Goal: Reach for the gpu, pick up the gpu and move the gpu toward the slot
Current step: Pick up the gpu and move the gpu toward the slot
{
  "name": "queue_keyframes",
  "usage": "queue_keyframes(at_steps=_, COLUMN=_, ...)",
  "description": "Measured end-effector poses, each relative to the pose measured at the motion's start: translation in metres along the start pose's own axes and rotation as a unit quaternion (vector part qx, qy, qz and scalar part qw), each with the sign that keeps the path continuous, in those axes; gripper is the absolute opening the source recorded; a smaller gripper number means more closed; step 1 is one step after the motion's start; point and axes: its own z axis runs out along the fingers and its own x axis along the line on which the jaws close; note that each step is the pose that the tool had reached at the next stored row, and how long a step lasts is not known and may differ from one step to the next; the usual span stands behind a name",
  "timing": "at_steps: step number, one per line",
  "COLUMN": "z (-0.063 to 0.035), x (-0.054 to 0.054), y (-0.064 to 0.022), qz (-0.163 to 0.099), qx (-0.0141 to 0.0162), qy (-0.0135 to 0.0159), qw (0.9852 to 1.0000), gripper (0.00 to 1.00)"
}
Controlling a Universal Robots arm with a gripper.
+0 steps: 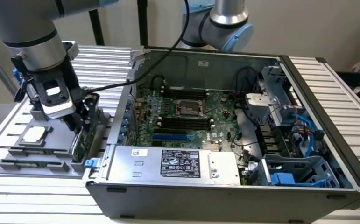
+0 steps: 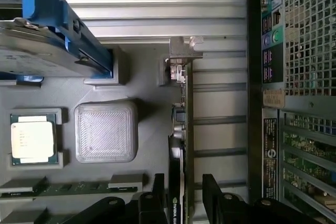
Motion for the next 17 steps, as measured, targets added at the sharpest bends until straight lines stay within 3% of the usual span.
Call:
queue_keyframes(at_steps=5, z=0.0022, x=0.0008, y=0.0001, qz=0.000, qx=-0.0006, qy=-0.0022, qw=1.0000, gripper=0.42)
queue_keyframes(at_steps=9, z=0.0027, x=0.0021, y=0.0005, qz=-0.001, qx=-0.0024, qy=-0.0023, qw=1.0000, gripper=0.42)
queue_keyframes(at_steps=17, z=0.0071, x=0.0041, y=0.0058, qz=-0.004, qx=-0.0027, qy=-0.0023, qw=1.0000, gripper=0.42)
